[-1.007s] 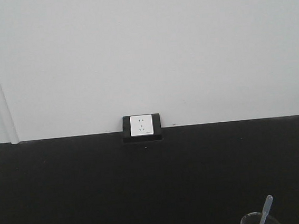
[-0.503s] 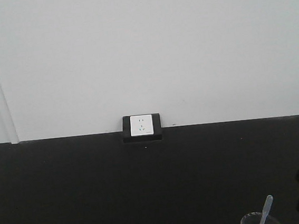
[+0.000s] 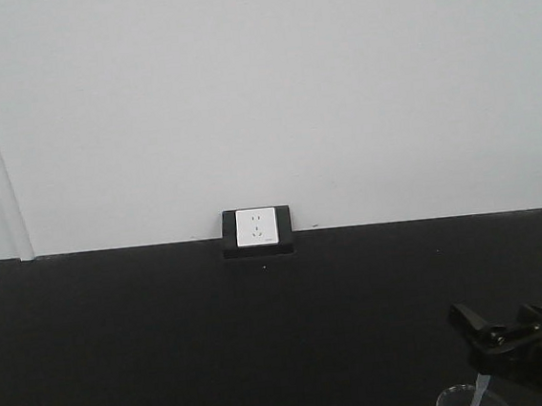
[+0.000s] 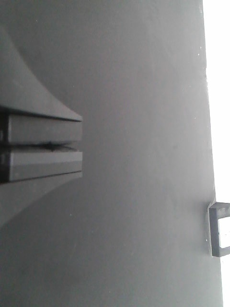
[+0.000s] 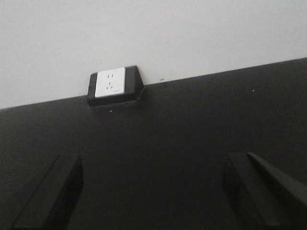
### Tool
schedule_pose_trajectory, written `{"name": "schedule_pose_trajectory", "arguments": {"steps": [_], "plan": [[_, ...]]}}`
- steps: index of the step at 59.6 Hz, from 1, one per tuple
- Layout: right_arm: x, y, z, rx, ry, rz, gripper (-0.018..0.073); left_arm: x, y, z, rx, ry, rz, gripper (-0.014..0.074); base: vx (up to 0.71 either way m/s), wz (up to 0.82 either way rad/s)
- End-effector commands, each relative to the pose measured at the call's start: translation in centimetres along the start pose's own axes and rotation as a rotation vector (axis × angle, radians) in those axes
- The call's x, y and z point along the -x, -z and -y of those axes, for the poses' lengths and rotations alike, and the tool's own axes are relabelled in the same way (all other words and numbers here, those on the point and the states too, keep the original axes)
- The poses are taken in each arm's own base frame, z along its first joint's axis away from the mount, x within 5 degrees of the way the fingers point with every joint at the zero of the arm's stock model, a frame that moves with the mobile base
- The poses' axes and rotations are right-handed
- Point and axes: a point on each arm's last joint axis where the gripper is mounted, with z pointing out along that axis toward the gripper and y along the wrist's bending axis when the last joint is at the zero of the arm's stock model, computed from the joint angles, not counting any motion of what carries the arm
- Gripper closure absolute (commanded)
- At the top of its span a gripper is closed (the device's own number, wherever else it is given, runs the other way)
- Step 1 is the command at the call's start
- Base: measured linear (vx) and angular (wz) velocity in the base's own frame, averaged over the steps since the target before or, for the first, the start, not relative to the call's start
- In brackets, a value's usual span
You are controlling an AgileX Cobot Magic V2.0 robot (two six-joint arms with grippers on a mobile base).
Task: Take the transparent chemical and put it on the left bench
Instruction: 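Close the right gripper on the clear pipette bulb and lift it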
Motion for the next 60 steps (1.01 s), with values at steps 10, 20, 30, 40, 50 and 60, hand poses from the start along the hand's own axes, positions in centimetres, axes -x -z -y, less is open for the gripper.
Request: {"name": "schedule_pose_trajectory", "arguments": {"steps": [10, 20, 30, 40, 50, 60], "plan": [[0.0, -2.1, 0.3, 0.025, -0.022, 0.022, -0.0031, 0.3, 0.1, 0.0, 0.002, 0.009, 0.081, 0.06, 0.0, 0.0], [-1.0, -2.4, 0.6, 0.009, -0.039, -0.029, -0.0029, 0.3, 0.1, 0.0, 0.002, 0.009, 0.081, 0.06, 0.0, 0.0], [-1.2, -2.4, 0.7, 0.0, -0.097, -0.054, 0.0006, 0.3, 0.1, 0.0, 0.002, 0.009, 0.081, 0.06, 0.0, 0.0], [-1.9, -2.4, 0.8, -0.018, -0.136, -0.131, 0.0087, 0.3, 0.1, 0.0, 0.002, 0.009, 0.081, 0.06, 0.0, 0.0], [-1.8, -2.4, 0.6, 0.006, -0.117, -0.123, 0.0199, 0.3, 0.1, 0.0, 0.002, 0.009, 0.081, 0.06, 0.0, 0.0], [-1.8, -2.4, 0.5, 0.009, -0.114, -0.122, 0.0387, 0.3, 0.1, 0.0, 0.002, 0.009, 0.081, 0.06, 0.0, 0.0]]}}
